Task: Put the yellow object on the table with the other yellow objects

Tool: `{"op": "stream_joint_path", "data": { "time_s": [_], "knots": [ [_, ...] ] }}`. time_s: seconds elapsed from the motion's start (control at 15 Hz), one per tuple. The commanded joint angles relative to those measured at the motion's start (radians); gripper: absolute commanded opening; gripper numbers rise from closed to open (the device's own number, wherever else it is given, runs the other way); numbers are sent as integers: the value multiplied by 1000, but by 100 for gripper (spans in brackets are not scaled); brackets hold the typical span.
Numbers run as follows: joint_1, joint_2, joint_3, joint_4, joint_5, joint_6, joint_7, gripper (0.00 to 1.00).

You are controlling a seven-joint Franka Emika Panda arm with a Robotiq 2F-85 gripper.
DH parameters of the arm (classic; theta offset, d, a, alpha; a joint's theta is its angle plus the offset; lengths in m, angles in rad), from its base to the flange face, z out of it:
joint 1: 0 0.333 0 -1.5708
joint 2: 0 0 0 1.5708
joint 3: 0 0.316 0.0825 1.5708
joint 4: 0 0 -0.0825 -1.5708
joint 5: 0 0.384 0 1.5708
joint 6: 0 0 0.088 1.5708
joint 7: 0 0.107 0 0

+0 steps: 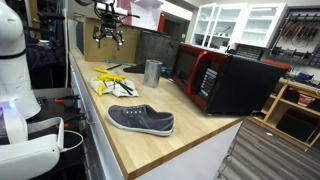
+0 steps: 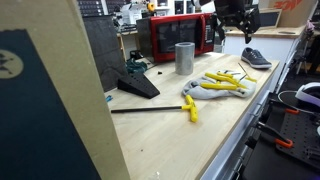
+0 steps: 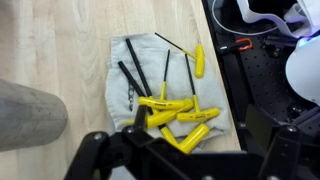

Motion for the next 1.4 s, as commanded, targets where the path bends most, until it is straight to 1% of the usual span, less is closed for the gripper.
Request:
{"op": "stream_joint_path", "data": {
  "time_s": [0.0, 0.27, 0.53, 0.73, 0.87, 1.0, 1.2, 1.33],
  "knots": [
    [1, -41, -17, 11, 25, 37, 16, 100],
    [1, -73, -25, -10, -16, 71, -21, 100],
    [-1, -95, -43, -28, -59, 57, -118, 100],
    [-11, -97, -48, -61, -97, 49, -141, 100],
    [-19, -92, -44, -84, -127, 55, -113, 100],
    [-22, -79, -42, -108, -116, 44, -77, 100],
    [-40, -51, -55, -160, -113, 101, 6, 100],
    [-53, -26, -68, -191, -119, 143, 29, 100]
  ]
}}
